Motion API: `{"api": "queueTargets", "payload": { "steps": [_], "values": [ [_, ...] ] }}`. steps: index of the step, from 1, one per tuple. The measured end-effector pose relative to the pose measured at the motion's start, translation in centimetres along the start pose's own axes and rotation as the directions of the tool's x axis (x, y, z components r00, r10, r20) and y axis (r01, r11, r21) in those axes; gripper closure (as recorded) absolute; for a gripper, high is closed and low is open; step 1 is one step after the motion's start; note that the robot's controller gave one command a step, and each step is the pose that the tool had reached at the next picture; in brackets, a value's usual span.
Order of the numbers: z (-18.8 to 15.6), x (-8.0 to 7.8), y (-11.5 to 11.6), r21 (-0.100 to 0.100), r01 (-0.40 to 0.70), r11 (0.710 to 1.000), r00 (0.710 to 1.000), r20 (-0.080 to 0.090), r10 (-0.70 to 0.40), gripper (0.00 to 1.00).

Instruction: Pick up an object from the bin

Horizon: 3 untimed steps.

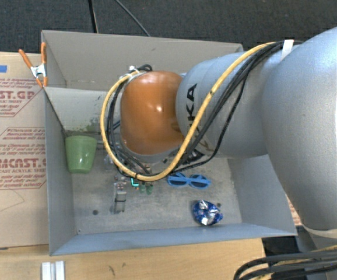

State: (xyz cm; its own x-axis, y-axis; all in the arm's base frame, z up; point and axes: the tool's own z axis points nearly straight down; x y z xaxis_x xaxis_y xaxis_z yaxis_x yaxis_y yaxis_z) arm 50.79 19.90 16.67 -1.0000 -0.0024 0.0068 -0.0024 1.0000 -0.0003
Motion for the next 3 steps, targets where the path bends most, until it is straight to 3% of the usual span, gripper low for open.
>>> {"api": "queueTargets", "payload": {
  "steps": [1,2,3],
  "values": [
    [9.8,-5.8,-8.3,0.001,0.179,0.984,0.984,0.01,-0.179,0.0],
    [6.6,-7.6,-9.2,0.002,0.316,0.949,0.949,0.011,-0.316,0.0],
    [5.4,-8.5,-8.5,0.0,0.305,0.952,0.952,0.011,-0.305,0.0]
  ]
}}
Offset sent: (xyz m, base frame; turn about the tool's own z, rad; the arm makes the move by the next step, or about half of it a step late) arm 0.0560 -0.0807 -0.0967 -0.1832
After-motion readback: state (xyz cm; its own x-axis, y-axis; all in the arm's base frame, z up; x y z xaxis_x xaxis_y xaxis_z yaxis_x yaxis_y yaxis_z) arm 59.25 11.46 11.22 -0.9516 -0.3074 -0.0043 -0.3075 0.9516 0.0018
